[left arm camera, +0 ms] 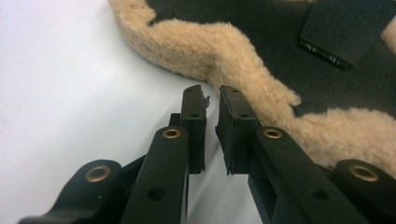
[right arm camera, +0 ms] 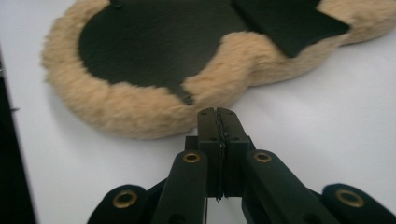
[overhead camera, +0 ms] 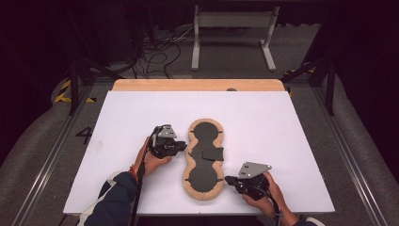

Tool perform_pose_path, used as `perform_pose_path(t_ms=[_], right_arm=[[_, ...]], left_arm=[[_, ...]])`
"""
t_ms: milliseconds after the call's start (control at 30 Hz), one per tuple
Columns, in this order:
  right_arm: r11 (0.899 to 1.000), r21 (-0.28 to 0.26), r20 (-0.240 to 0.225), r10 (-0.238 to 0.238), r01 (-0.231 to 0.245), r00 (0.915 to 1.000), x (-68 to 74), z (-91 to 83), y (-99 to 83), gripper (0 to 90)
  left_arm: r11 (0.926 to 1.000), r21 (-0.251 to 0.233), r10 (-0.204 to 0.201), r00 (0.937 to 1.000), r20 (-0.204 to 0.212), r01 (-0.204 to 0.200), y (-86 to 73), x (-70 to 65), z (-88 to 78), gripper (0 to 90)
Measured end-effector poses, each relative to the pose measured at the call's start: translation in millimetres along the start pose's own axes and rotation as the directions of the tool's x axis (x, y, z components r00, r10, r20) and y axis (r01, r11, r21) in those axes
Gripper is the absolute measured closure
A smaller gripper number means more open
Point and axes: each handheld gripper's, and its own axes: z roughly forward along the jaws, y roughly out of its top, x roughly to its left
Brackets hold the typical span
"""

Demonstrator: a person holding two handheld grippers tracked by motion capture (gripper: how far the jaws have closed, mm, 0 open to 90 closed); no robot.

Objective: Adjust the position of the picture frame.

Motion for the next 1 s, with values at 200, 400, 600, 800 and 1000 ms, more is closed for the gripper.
perform_pose_path(t_ms=[200, 400, 600, 800, 1000], right_arm=[[1.0, -0.003, 0.017, 0.031, -0.031, 0.9994, -6.5, 8.0, 6.8, 90.0], [0.999, -0.018, -0.012, 0.035, -0.035, 0.9993, -4.5, 8.0, 9.3, 90.0], [0.999, -0.03, -0.016, 0.021, -0.021, 0.9996, 1.3, 6.0, 13.7, 90.0], [0.998, -0.047, -0.028, 0.041, -0.043, 0.9988, 2.2, 6.6, 10.8, 90.0], [0.997, -0.062, -0.037, 0.049, -0.051, 0.9981, 7.1, 10.3, 12.1, 90.0]], left_arm=[[0.9998, 0.018, 0.012, 0.9999, -0.008, -0.012, 6.9, -1.1, 10.7, 84.5], [0.9998, 0.012, -0.015, 0.9996, 0.023, 0.015, 15.0, 4.5, 19.9, 89.4], [0.9979, 0.063, 0.013, 0.9991, 0.039, -0.016, 30.2, 4.5, 28.4, 89.7], [0.998, 0.063, 0.004, 0.9987, 0.051, -0.007, 39.4, 6.2, 38.0, 89.8], [0.9982, 0.061, 0.002, 0.9994, 0.035, -0.004, 45.8, 5.6, 44.8, 89.8]])
